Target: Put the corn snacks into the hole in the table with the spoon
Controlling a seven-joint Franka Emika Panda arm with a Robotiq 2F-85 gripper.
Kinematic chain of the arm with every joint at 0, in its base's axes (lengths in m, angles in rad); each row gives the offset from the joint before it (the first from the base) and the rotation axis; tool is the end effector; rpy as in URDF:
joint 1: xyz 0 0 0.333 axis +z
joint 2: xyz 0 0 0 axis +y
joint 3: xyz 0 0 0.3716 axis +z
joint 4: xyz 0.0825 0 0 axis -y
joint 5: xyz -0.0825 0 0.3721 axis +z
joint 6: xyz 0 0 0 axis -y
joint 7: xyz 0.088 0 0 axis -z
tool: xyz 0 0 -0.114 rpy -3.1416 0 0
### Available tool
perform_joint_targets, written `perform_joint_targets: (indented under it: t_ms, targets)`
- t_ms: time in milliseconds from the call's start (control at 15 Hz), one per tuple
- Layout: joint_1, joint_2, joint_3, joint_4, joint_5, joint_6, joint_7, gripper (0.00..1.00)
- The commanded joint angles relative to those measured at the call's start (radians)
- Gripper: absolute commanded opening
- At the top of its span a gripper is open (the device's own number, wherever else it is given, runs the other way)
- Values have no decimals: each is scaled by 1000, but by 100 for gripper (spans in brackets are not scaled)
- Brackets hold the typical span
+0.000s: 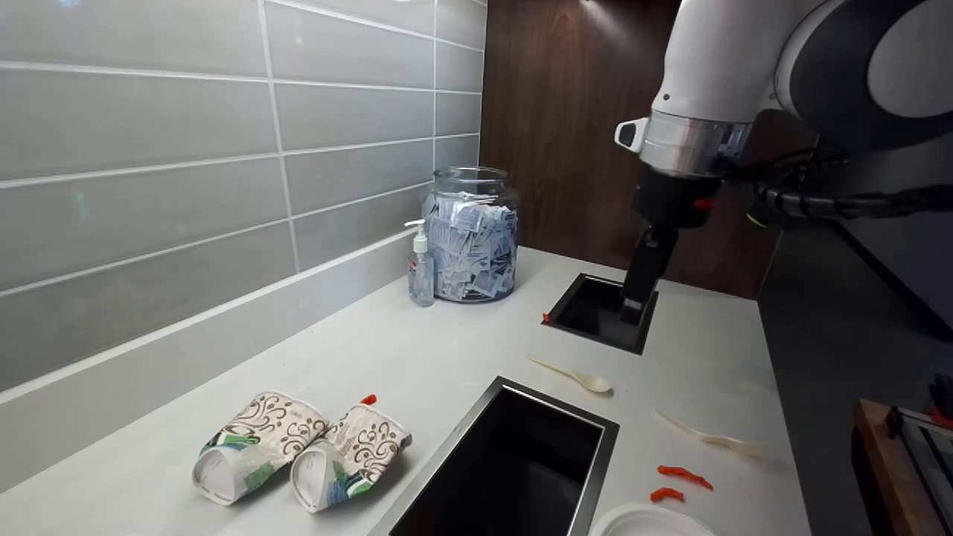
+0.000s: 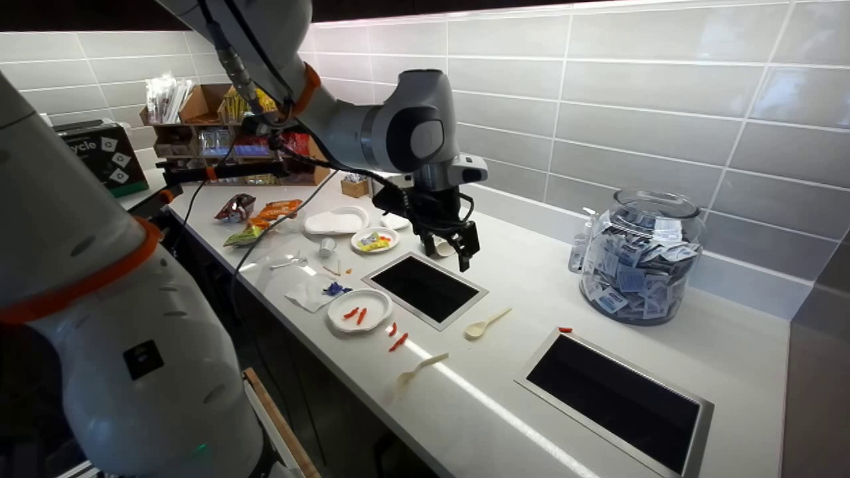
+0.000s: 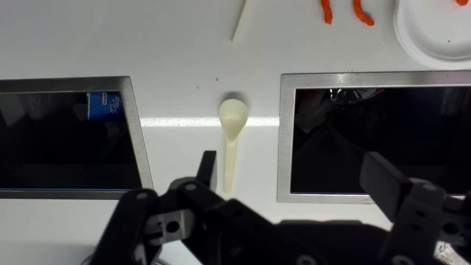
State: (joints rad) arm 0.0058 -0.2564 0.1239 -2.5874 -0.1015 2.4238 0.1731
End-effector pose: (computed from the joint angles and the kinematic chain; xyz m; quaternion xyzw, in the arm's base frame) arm 0.4070 0.0530 0.4107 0.9976 0.0137 0.0519 0.0435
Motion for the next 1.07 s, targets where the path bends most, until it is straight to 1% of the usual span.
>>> perform_joint_targets:
  t_ms: [0,133,200,333,667,867,933,1000]
  targets:
    - [11,69,-9,7,1,72,9,100]
    - [8,115,-10,16,-12,136,6,100]
    - [11,155,-18,27,0,164,-17,100]
    - [7,226,-25,53,-5,181,-21,100]
    - [7,360,-59,118,-13,237,-51,100]
    - [7,420,-83,161,-11,262,-66,100]
    - [4,436,-78,179,35,231,-97,100]
    - [16,386,-85,140,8,238,-64,100]
